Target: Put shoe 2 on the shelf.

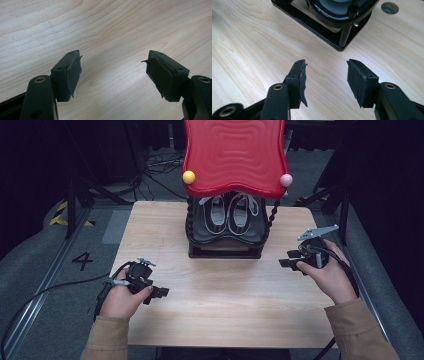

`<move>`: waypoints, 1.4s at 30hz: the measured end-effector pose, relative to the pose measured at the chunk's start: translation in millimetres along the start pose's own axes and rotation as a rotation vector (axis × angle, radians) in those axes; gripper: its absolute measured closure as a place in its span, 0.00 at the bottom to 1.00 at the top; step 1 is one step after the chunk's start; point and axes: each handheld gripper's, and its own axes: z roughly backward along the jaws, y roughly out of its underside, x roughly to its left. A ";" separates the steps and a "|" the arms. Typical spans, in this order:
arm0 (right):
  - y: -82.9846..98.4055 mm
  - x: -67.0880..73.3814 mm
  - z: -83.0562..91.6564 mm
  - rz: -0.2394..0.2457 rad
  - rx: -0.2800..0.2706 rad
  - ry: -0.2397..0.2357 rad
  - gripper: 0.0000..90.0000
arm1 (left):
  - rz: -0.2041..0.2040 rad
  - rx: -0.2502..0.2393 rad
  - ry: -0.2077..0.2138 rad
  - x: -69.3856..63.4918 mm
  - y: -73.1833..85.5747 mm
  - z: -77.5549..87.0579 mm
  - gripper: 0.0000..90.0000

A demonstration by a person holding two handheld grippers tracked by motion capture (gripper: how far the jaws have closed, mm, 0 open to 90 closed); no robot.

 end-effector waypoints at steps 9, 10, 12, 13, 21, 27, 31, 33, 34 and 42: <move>35.4 -9.7 1.4 -0.065 0.005 -0.037 0.50 | 0.002 -0.016 0.000 3.4 1.6 5.0 0.32; 38.8 -12.0 -0.5 -0.065 0.010 -0.043 0.49 | -0.001 -0.019 0.000 3.5 1.4 5.5 0.32; 46.1 -17.7 -3.4 -0.044 0.028 -0.045 0.49 | -0.003 -0.020 0.000 4.2 1.5 6.5 0.32; 50.0 -21.1 -4.0 -0.061 0.037 -0.036 0.49 | 0.000 -0.023 -0.001 4.5 1.5 6.7 0.32; 70.7 -40.7 -17.1 -0.113 0.125 -0.003 0.48 | -0.001 -0.017 0.001 6.8 -0.5 3.9 0.32; 80.8 -46.6 -31.4 -0.126 0.207 0.001 0.48 | 0.005 -0.011 0.003 8.2 -0.9 1.0 0.32; 84.5 -48.3 -37.4 -0.131 0.236 0.003 0.48 | 0.001 -0.006 0.004 9.6 -1.0 -1.2 0.32; 86.1 -48.5 -40.7 -0.133 0.246 0.003 0.47 | 0.007 -0.002 0.007 9.9 -0.9 -2.6 0.32; 87.0 -48.5 -42.8 -0.131 0.252 -0.003 0.47 | 0.003 0.000 0.004 10.3 -0.9 -3.1 0.32; 91.8 -41.1 -60.8 -0.091 0.315 -0.013 0.45 | -0.001 0.021 0.011 11.9 -0.5 -10.8 0.32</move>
